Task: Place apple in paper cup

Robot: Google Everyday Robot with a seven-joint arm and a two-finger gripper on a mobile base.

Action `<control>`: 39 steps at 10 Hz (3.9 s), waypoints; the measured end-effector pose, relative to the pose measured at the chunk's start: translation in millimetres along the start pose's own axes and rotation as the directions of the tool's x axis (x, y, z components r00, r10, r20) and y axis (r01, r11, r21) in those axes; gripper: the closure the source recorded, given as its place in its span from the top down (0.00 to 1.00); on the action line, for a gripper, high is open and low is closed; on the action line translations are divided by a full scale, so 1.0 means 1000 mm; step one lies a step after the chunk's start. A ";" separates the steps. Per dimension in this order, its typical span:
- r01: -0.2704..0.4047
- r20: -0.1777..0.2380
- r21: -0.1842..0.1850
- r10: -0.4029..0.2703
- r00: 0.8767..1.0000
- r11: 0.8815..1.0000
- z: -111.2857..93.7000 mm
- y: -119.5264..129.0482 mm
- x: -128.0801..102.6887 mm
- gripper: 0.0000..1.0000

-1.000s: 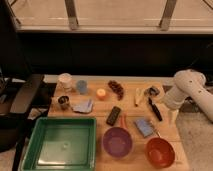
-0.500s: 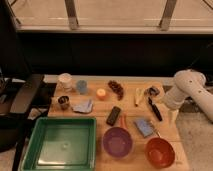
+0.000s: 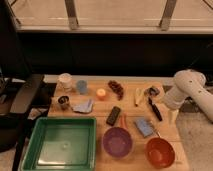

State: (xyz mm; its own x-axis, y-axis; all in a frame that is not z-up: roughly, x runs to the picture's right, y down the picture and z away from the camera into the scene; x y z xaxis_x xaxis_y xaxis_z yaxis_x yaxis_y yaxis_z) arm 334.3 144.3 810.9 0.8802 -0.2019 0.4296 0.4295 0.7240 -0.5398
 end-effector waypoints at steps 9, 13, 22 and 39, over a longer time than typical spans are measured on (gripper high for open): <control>0.244 -0.098 -0.065 -0.249 0.963 0.968 -0.005 -0.085 -0.069 0.80; 0.417 -0.056 -0.056 -0.420 0.906 0.907 0.002 -0.139 -0.149 0.80; 0.486 -0.086 0.011 -0.484 0.871 0.874 -0.008 -0.168 -0.166 0.80; 0.709 -0.114 -0.047 -0.709 0.696 0.704 0.077 -0.337 -0.218 0.80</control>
State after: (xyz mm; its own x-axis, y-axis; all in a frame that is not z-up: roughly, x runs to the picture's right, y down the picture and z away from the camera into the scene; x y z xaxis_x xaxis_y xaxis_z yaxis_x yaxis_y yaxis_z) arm -18.1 -4.4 954.6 0.3316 -0.7285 0.5994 0.9355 0.3359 -0.1093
